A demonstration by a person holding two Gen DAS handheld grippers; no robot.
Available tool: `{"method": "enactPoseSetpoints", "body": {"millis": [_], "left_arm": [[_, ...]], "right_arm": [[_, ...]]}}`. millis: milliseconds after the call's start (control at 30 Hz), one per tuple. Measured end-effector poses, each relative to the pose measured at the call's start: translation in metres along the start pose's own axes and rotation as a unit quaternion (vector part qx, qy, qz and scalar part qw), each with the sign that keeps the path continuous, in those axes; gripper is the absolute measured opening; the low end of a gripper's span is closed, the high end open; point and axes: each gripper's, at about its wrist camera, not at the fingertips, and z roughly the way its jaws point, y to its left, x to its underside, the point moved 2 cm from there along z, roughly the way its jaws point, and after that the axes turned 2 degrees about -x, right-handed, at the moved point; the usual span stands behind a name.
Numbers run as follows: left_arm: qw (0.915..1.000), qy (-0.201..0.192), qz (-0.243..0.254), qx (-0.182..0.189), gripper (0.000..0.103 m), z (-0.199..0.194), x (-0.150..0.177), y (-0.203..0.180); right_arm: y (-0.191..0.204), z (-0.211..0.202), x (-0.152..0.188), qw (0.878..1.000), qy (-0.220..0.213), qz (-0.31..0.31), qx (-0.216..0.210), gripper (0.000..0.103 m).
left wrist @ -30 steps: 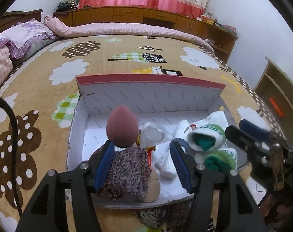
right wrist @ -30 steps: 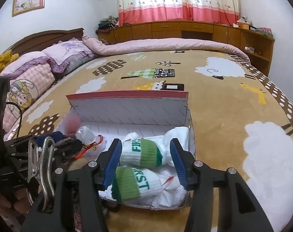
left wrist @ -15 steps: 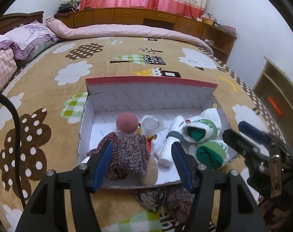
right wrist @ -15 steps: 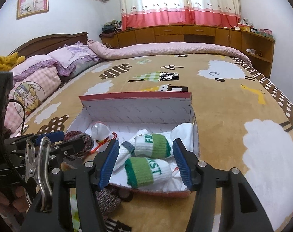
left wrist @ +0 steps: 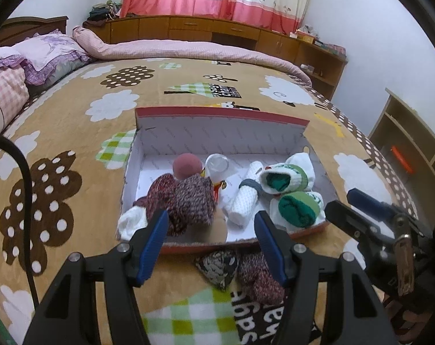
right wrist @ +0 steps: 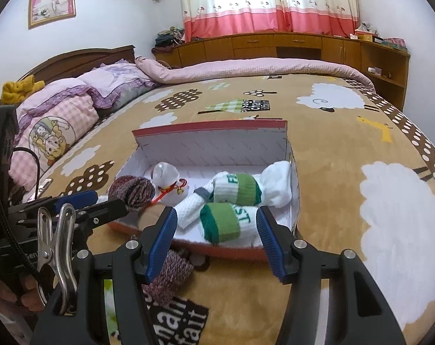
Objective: Organize soft objects
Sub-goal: 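Withdraw both open tools from the shoebox toward the remaining items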
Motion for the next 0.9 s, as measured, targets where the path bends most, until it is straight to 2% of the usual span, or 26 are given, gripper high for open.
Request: {"method": "enactPoseSetpoints", "body": {"millis": [467,900], "left_arm": [[1.0,0.009,-0.002,0.001,0.066,-0.013,0.027,0.007],[0.9992,0.04,0.003,0.007,0.066,0.002,0.052,0.012]], "right_arm": [[-0.002,-0.007,0.037,0.999,0.032,0.019,-0.005,0.059],[-0.006,0.007,0.068,0.996,0.069,0.052,-0.023,0.059]]}}
